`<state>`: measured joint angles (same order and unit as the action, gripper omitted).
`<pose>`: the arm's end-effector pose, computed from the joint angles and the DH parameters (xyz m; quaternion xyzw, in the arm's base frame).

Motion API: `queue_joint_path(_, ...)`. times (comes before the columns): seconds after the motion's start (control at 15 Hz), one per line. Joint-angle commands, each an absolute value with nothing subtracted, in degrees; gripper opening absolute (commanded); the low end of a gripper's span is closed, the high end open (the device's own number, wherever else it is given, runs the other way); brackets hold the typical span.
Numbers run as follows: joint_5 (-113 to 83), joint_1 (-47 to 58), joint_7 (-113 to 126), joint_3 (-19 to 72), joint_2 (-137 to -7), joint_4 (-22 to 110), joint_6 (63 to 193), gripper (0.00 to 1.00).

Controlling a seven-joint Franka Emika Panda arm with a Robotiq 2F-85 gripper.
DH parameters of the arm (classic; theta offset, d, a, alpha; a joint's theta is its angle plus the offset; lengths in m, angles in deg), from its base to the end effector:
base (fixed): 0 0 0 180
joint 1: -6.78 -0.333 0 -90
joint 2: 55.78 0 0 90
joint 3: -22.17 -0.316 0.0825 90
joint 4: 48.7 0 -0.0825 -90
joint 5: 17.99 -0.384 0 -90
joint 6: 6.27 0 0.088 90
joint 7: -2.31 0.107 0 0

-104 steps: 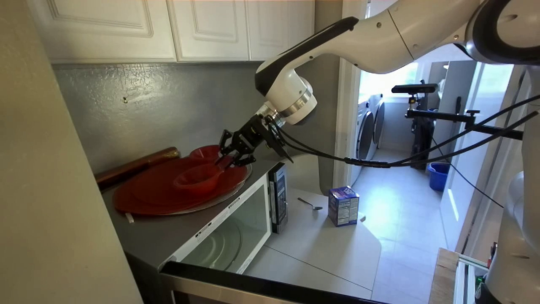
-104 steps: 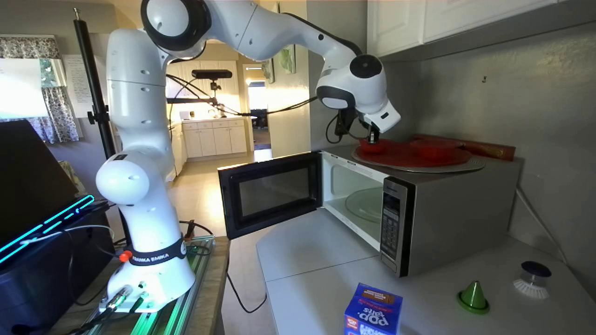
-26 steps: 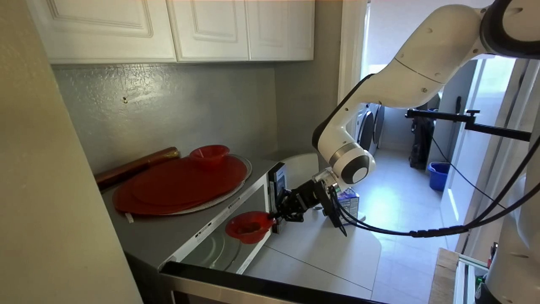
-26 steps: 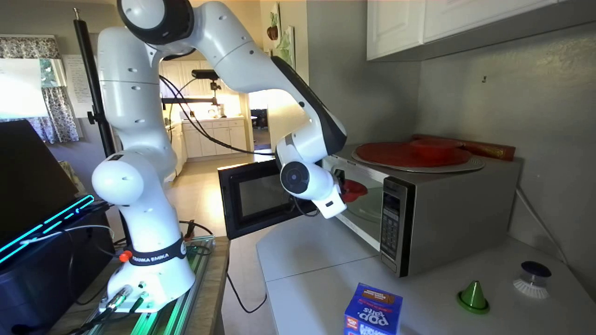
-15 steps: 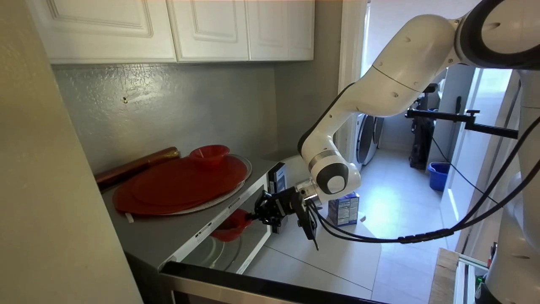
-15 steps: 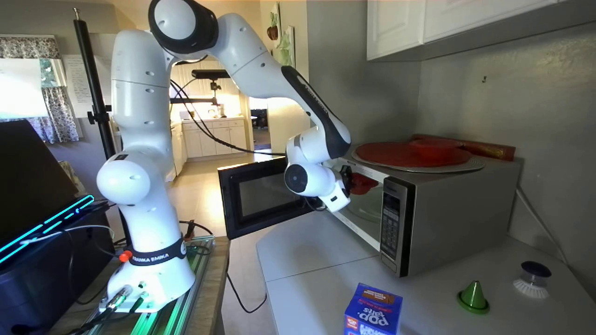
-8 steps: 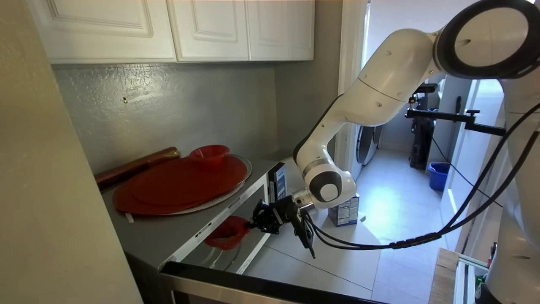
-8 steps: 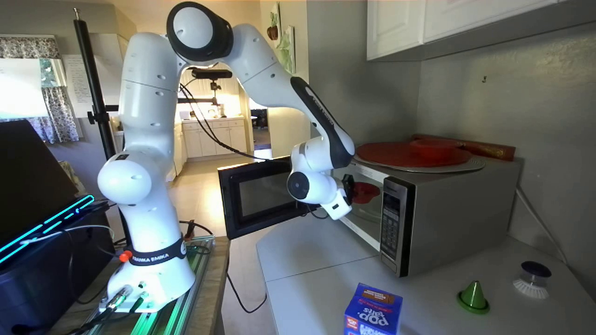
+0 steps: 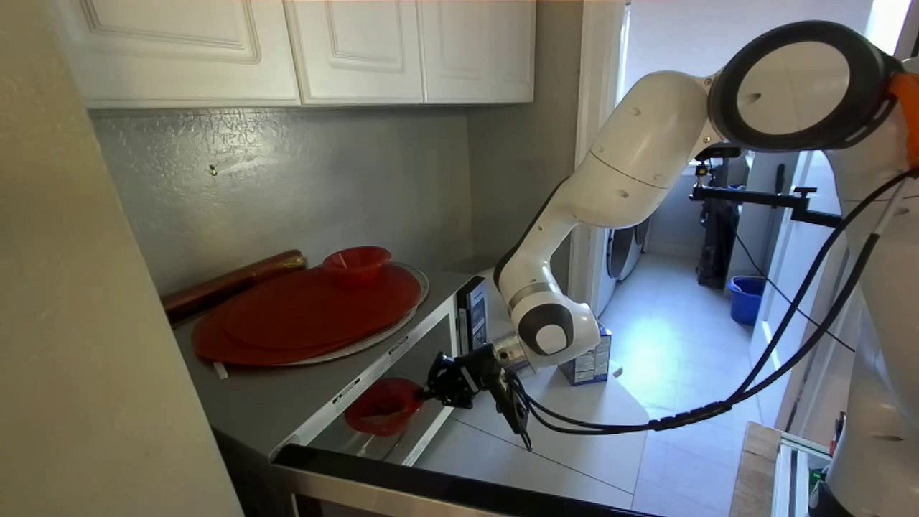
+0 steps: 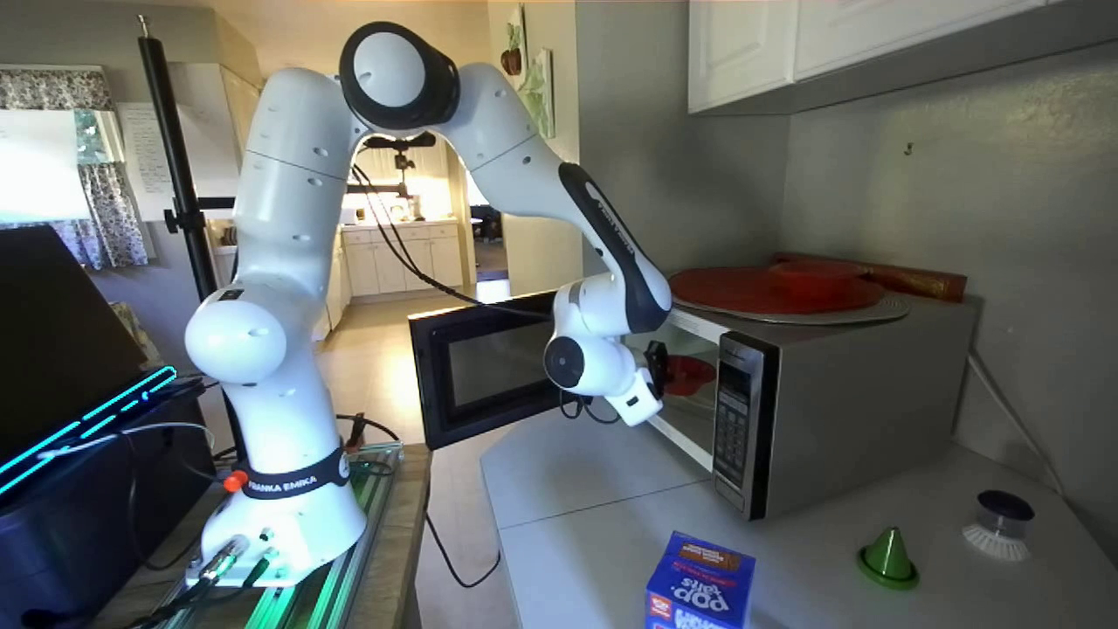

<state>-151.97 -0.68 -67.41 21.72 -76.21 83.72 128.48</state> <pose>0.5016 0.0801 0.1781 -0.7656 0.3374 -0.2260 0.4989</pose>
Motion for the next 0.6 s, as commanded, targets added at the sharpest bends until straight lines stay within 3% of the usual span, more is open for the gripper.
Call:
queue_joint_path(0.0,-151.8,-1.5,-67.0,22.6,-76.3,83.7,128.3,0.04)
queue_joint_path(0.53,-160.8,-3.1,-70.8,22.7,-80.3,79.2,127.9,0.01)
